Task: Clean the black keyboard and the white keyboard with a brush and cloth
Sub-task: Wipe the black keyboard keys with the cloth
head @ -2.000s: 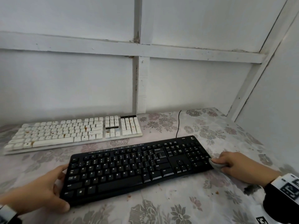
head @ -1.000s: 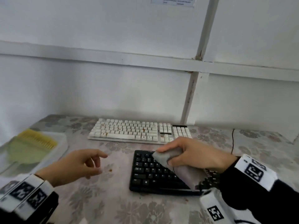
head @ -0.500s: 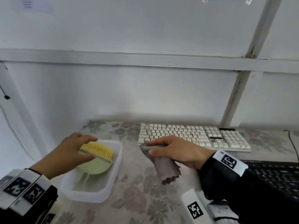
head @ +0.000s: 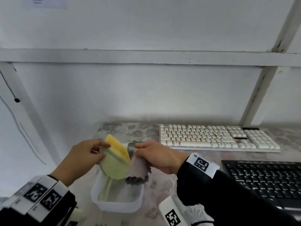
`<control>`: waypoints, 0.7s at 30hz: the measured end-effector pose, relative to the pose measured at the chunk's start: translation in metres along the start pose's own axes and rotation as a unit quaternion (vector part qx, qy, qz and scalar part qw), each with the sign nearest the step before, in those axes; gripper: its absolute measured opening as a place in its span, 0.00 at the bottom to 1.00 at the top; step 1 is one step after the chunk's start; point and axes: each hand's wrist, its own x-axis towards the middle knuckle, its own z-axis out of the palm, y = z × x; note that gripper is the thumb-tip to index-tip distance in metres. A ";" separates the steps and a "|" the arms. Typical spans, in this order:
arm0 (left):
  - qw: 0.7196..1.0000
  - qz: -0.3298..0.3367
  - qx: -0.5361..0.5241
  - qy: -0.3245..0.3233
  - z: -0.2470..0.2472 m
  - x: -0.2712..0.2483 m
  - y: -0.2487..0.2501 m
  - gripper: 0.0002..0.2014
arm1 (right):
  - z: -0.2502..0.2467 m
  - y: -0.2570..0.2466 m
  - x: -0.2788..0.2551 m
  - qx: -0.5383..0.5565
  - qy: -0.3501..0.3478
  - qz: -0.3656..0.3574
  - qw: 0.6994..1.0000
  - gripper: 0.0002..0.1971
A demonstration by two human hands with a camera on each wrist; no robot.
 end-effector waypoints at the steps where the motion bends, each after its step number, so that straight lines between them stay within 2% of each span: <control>1: 1.000 0.012 0.003 0.015 -0.004 0.001 0.004 0.14 | 0.005 0.001 0.005 -0.028 0.004 -0.003 1.000 0.13; 3: 0.999 0.026 0.017 0.041 -0.016 0.000 0.013 0.13 | 0.013 0.001 0.011 -0.125 0.022 -0.015 0.992 0.16; 6: 0.996 0.036 0.018 0.078 -0.033 0.001 0.021 0.13 | 0.022 -0.002 0.018 -0.264 0.017 -0.027 0.964 0.09; 9: 0.994 0.043 -0.020 0.097 -0.041 -0.001 0.022 0.13 | 0.034 -0.002 0.026 -0.352 0.005 -0.021 0.936 0.06; 13: 0.993 0.034 -0.064 0.093 -0.033 -0.003 0.017 0.13 | 0.044 0.001 0.031 -0.442 -0.010 -0.030 0.897 0.12; 16: 0.992 0.026 -0.092 0.080 -0.025 -0.002 0.010 0.13 | 0.049 0.006 0.030 -0.514 0.031 -0.053 0.855 0.09; 19: 0.989 0.016 -0.127 0.072 -0.020 -0.002 0.006 0.13 | 0.047 0.007 0.025 -0.568 0.077 -0.053 0.818 0.16; 21: 0.986 0.007 -0.157 0.059 -0.016 -0.002 0.004 0.13 | 0.041 0.006 0.021 -0.590 0.082 -0.047 0.802 0.18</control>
